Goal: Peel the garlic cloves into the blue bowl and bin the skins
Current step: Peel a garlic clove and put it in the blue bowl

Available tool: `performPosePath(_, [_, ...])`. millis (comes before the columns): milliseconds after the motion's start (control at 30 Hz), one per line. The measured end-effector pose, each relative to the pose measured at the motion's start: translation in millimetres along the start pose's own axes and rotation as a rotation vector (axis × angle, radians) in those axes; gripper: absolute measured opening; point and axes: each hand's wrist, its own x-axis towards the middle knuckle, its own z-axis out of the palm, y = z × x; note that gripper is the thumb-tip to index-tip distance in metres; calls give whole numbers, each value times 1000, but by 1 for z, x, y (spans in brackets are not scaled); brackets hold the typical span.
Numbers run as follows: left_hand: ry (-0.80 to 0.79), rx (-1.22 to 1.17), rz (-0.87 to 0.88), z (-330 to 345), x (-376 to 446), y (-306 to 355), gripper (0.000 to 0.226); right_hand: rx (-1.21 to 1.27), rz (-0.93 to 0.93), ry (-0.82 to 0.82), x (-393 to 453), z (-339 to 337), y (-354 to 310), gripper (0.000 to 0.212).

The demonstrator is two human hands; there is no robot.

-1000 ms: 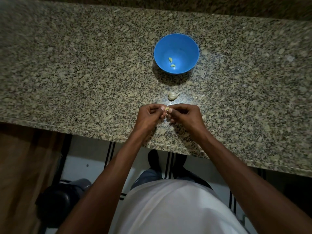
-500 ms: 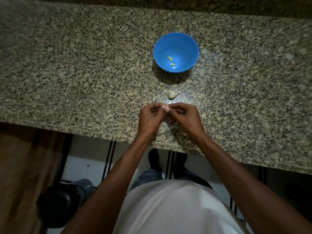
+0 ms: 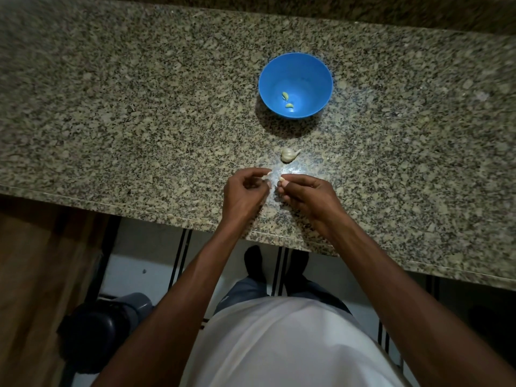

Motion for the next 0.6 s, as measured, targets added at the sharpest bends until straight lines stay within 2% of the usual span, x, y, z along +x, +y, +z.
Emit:
performPosePath(67, [-23,12,50,0,0,-2,26,-33,-31,-5,-1,0,-2,19])
performPosePath(133, [-40,-26,30,1,-2,-3,23,-61,-63,0,-1,2,-2,19])
performPosePath(333, [-65,-244,-166,7,-6,4,29,-237,-193,11,-2,3,-2,21])
performPosePath(600, [-130,-508,-353,6,-1,5,26,-435,-286,55,-3,2,-6,19])
